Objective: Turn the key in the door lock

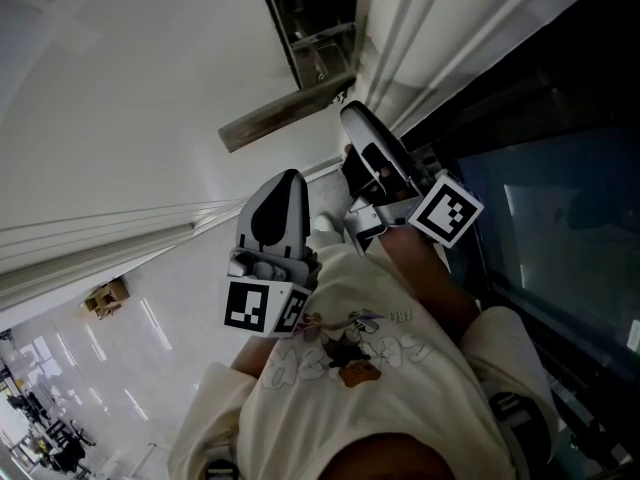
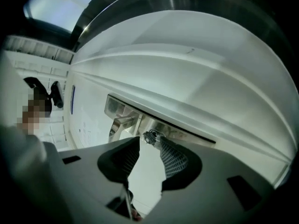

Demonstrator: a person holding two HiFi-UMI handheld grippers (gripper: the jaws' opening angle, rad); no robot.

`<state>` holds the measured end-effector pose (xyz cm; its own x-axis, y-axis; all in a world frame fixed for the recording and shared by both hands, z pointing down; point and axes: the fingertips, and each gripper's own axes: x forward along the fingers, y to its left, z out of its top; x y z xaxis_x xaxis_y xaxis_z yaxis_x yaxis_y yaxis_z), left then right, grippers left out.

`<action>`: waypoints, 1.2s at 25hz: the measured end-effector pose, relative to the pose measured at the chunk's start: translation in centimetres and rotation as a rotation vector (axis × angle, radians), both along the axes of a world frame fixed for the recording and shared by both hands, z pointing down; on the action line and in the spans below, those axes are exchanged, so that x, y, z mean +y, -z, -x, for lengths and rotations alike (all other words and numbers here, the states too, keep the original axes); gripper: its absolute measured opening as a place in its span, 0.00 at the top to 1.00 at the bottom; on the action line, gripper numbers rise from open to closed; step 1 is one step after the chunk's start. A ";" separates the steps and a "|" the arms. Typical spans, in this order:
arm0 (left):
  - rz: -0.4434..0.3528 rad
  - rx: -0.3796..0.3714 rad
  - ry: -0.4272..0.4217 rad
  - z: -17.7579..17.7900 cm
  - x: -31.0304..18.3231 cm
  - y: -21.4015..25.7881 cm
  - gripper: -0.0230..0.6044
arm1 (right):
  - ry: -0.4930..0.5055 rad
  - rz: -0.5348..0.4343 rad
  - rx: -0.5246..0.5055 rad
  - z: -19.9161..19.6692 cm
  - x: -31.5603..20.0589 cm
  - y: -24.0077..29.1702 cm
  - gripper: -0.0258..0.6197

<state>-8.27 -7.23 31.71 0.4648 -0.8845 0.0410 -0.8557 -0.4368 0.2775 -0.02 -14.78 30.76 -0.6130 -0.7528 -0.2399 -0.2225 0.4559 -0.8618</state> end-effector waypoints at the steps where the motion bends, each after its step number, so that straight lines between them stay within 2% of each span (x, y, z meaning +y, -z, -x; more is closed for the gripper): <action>1: -0.001 0.001 -0.004 -0.1 0.0 0.0 0.96 | -0.014 -0.021 0.048 -0.1 0.3 0.0 0.75; 5: -0.005 0.004 -0.016 -0.3 0.0 0.2 0.96 | -0.079 -0.118 0.247 -0.5 1.6 0.2 0.83; 10: -0.001 0.004 -0.030 -0.5 0.1 0.1 0.96 | -0.150 -0.224 0.431 -0.6 2.8 0.9 0.95; 21: -0.007 0.006 -0.030 -0.7 0.3 0.1 0.96 | -0.158 -0.403 0.715 1.7 5.5 1.5 0.95; 25: -0.010 0.004 -0.040 -1.2 0.3 0.2 0.96 | -0.171 -0.429 0.778 1.9 6.0 1.1 0.95; 30: -0.017 0.000 -0.045 -1.6 0.4 0.4 0.96 | -0.170 -0.430 0.796 1.9 6.3 0.9 0.95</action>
<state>-6.64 -6.78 31.32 0.5041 -0.8633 0.0260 -0.8350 -0.4795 0.2699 -1.94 -8.52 29.90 -0.6069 -0.7912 -0.0747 -0.7704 0.6088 -0.1893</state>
